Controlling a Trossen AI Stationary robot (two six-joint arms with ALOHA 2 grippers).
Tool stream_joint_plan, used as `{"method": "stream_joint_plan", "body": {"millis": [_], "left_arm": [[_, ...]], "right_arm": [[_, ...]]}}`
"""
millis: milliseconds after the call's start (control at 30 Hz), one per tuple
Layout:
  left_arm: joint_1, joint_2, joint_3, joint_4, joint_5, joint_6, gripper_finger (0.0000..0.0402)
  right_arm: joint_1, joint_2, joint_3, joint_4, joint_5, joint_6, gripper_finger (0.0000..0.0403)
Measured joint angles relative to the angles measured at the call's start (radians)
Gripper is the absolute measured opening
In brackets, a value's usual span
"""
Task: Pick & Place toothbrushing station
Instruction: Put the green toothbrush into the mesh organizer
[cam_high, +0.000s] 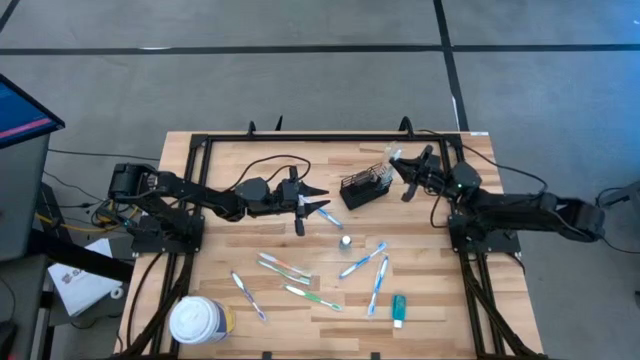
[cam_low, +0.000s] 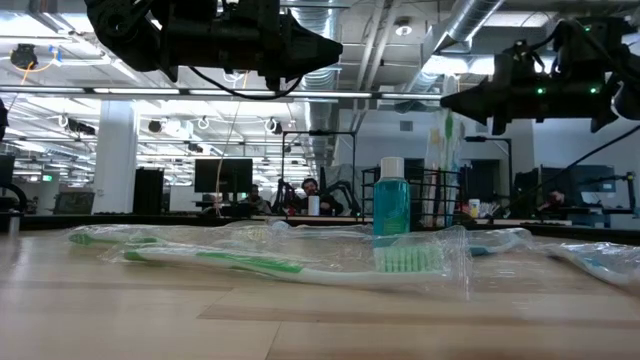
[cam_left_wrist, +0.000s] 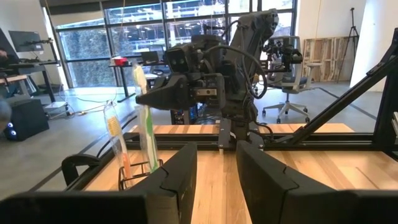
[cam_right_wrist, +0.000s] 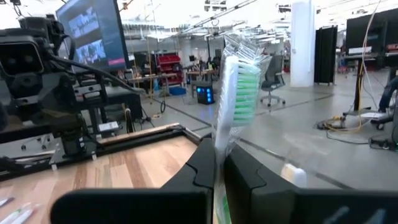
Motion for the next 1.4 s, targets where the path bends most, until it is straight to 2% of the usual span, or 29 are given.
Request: {"method": "stream_joint_plan", "body": {"millis": [500, 700, 867, 1400], "left_arm": [[0.0, 0.0, 0.0, -0.003, 0.004, 0.0, 0.0108], [0.0, 0.0, 0.0, -0.006, 0.004, 0.0, 0.0108], [0.0, 0.0, 0.0, -0.009, 0.003, 0.0, 0.0108], [0.0, 0.0, 0.0, -0.03, -0.001, 0.0, 0.0108]], "right_arm": [[0.002, 0.311, 0.0, 0.242, -0.003, 0.021, 0.0007], [0.01, 0.387, 0.001, 0.288, -0.007, 0.022, 0.0035], [0.023, 0.399, 0.001, 0.282, -0.007, 0.022, 0.0066], [0.022, 0.384, 0.001, 0.278, -0.008, 0.021, 0.0113]]}}
